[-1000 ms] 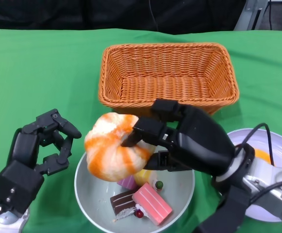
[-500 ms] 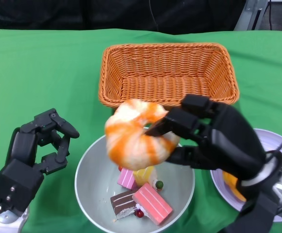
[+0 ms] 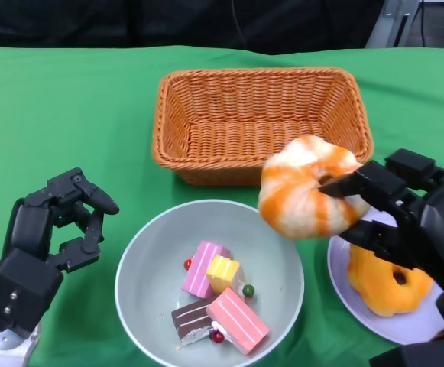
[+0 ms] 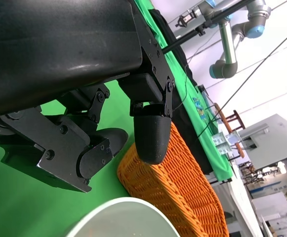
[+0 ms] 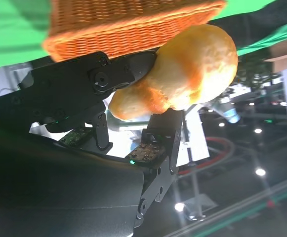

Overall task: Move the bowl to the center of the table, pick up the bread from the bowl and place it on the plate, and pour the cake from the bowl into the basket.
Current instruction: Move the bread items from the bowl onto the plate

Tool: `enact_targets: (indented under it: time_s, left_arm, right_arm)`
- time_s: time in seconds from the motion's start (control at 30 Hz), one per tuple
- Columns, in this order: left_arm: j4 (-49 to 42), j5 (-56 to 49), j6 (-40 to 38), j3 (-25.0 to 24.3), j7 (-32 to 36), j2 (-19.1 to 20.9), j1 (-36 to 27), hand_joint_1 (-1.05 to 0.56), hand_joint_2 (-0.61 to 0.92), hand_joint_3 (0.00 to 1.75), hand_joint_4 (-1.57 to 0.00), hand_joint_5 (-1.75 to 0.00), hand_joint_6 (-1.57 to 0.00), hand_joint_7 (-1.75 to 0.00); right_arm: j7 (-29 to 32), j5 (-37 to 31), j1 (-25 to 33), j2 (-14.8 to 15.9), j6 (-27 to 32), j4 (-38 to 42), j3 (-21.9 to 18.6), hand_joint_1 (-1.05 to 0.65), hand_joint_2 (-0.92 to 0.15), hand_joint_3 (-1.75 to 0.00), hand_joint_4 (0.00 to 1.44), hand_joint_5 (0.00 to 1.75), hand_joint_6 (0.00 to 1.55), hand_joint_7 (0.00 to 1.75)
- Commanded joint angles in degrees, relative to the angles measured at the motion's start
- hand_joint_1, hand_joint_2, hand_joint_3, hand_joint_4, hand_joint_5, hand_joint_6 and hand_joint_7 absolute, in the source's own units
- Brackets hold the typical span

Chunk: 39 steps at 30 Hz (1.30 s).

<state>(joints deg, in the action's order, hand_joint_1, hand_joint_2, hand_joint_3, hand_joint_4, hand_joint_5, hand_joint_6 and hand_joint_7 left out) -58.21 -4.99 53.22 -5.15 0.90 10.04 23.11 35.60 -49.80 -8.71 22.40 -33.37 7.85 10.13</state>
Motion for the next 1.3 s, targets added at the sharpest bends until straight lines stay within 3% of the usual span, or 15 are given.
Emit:
enact_targets:
  time_s: [0.03, 0.23, 0.53, 0.93, 1.3]
  left_arm:
    - [-0.6, 0.1, 1.2, -0.3, 0.0, 1.5, 0.2, 0.01, 0.59, 1.08, -0.81, -1.60, -0.78, -1.39]
    - [-1.2, 1.9, 1.0, -1.1, -1.4, 2.0, 0.5, 0.02, 0.59, 1.07, -0.82, -1.58, -0.80, -1.37]
    - [-1.6, 2.5, 1.0, -1.7, -2.8, 3.3, 0.7, 0.03, 0.57, 1.09, -0.83, -1.58, -0.80, -1.36]
    - [-0.9, 3.3, 1.0, -2.4, -3.8, 3.6, 0.2, 0.02, 0.58, 1.10, -0.81, -1.59, -0.79, -1.37]
    - [-1.0, 3.3, 1.1, -2.4, -3.5, 3.7, 0.2, 0.02, 0.57, 1.10, -0.82, -1.58, -0.79, -1.36]
  right_arm:
    - [1.3, 2.4, 4.0, 1.8, 1.9, -0.8, -4.0, -0.28, -0.91, -0.06, 0.71, 1.50, 0.78, 0.94]
    - [4.9, 3.5, 9.3, 2.3, 2.4, 1.7, -7.6, -0.20, -0.89, -0.04, 0.73, 1.43, 0.82, 0.84]
    - [7.9, 5.5, 13.4, 3.2, 1.4, 8.4, -9.5, -0.12, -0.86, -0.01, 0.75, 1.38, 0.89, 0.70]
    - [8.7, 5.2, 14.5, 2.1, 2.7, 13.0, -7.8, -0.08, -0.85, -0.01, 0.81, 1.30, 0.98, 0.58]
    - [4.7, 5.5, 13.1, 2.4, 5.9, 16.1, -3.8, -0.15, -0.89, -0.02, 0.81, 1.27, 1.01, 0.46]
